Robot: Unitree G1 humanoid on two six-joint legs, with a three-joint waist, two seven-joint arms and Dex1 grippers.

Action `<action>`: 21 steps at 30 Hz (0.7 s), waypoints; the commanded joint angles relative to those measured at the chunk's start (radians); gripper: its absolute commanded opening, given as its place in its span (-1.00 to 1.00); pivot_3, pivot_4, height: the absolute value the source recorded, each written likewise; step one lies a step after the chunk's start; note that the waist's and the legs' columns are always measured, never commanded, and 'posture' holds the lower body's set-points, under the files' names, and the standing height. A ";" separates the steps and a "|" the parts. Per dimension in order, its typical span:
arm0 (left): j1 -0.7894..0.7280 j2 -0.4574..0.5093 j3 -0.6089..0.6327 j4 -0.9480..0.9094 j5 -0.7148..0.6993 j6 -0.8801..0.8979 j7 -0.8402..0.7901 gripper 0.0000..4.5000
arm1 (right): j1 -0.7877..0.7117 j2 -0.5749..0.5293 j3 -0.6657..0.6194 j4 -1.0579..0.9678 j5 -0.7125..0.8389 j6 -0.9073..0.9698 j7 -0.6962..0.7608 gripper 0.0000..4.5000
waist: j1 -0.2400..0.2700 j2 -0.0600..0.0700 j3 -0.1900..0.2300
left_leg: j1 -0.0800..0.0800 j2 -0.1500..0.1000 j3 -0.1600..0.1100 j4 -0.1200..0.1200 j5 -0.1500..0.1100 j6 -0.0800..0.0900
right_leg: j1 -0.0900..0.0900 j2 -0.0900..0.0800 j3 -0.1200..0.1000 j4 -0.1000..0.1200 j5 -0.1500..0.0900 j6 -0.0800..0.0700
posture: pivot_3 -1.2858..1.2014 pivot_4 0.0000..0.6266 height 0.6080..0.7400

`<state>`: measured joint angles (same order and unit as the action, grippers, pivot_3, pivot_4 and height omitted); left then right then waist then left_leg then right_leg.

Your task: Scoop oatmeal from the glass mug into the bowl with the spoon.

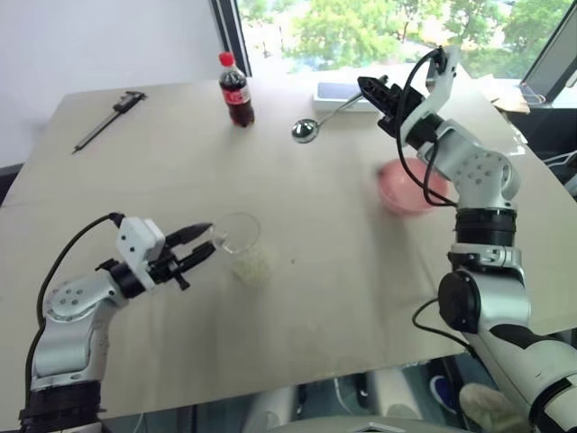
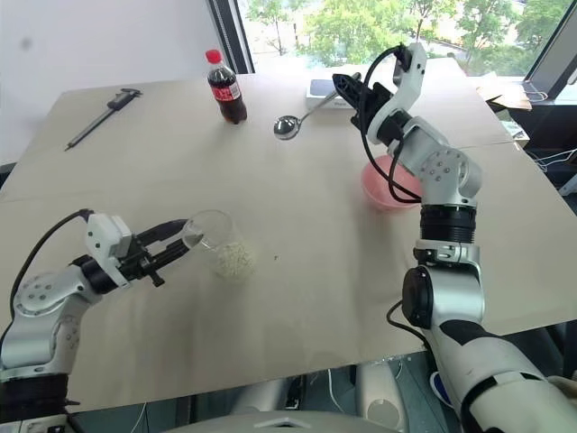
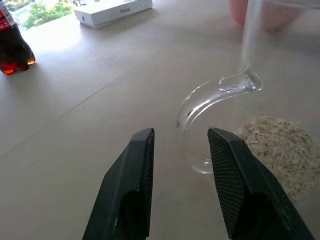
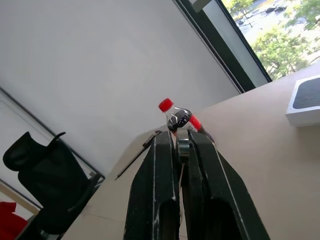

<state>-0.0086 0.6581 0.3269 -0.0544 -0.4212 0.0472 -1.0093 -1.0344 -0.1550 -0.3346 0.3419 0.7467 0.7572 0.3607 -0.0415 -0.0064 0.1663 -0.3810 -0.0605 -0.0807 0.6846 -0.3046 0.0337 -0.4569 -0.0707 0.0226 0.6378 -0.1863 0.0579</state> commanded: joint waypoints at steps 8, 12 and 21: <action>-0.068 -0.013 -0.022 0.036 -0.004 -0.006 0.036 -0.79 | -0.020 -0.012 -0.001 -0.066 0.017 -0.017 0.008 -1.00 | -0.002 0.000 0.000 | 0.000 0.000 0.000 0.000 0.000 0.000 | 0.000 0.000 0.000 0.000 0.000 0.000 | 0.03 -0.52 1.00; -0.069 -0.014 -0.029 0.032 -0.002 -0.001 0.041 -0.98 | -0.015 -0.011 0.001 -0.074 0.016 -0.017 0.008 -1.00 | -0.001 0.000 0.000 | 0.000 0.000 0.000 0.000 0.000 0.000 | 0.000 0.000 0.000 0.000 0.000 0.000 | 0.03 -0.52 1.00; -0.116 -0.041 -0.054 0.023 0.031 0.001 0.123 -0.98 | -0.013 -0.009 0.003 -0.094 0.025 -0.007 0.011 -1.00 | 0.003 0.000 0.000 | 0.000 0.000 0.000 0.000 0.000 0.000 | 0.000 0.000 0.000 0.001 0.000 0.000 | 0.03 -0.52 1.00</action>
<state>-0.0983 0.6225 0.2722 -0.0088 -0.4047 0.0578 -0.9233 -1.0329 -0.1603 -0.3298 0.3017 0.7469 0.7578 0.3626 -0.0388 -0.0064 0.1664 -0.3812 -0.0606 -0.0809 0.6847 -0.3046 0.0337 -0.4571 -0.0708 0.0225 0.6384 -0.1863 0.0580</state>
